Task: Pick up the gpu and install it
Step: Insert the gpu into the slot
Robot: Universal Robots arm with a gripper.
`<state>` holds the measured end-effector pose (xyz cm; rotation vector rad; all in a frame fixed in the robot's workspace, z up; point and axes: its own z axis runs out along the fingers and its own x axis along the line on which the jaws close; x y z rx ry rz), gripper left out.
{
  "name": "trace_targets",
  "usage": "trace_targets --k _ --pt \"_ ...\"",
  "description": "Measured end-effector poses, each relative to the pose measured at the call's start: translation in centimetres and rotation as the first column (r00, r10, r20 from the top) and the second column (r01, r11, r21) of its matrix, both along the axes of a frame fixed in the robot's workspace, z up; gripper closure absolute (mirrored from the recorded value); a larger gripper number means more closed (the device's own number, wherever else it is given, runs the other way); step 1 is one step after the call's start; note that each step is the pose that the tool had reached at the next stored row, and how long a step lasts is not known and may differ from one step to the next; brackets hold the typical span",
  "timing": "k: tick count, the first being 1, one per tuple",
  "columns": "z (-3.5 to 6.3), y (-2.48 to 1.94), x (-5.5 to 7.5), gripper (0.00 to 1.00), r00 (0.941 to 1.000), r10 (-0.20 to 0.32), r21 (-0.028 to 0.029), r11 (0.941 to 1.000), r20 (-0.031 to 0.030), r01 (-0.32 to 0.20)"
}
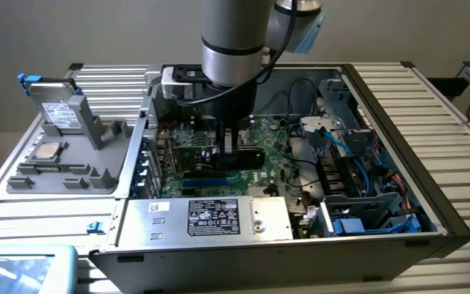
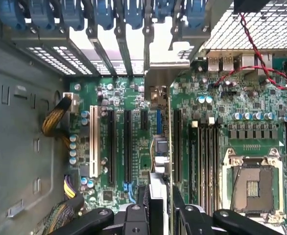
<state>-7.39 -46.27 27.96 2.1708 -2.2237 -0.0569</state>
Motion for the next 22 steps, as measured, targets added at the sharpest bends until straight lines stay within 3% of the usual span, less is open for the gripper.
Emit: trace_targets --k 2,3,6,7,8,9,11,14,22 --pt "-0.02 0.11 0.0 0.71 0.9997 0.0 -0.0031 1.0 -0.0226 0.0" --pt "-0.05 0.16 0.0 0.71 0.9996 0.0 -0.0035 1.0 -0.0295 0.0" --pt "-0.07 0.24 0.0 0.71 0.9995 0.002 -0.004 1.0 -0.0301 -0.002" --pt "-0.11 0.31 -0.1 0.71 0.9995 0.002 -0.0103 0.9999 -0.0299 -0.002" --pt "-0.13 0.44 -0.1 0.71 0.9995 0.002 -0.0258 0.9997 -0.0301 -0.003" --pt "-0.14 0.46 -0.1 0.71 0.9995 0.001 -0.0353 0.9994 -0.03 -0.002" --pt "-0.22 0.57 -0.2 0.71 0.9995 0.001 -0.0492 0.9988 -0.03 -0.003" --pt "-0.49 0.6 -0.8 0.71 0.9996 0.002 -0.0516 0.9987 -0.0299 -0.003" --pt "-1.91 0.61 -1.9 0.71 0.9996 0.002 -0.0488 0.9988 -0.0282 -0.003"
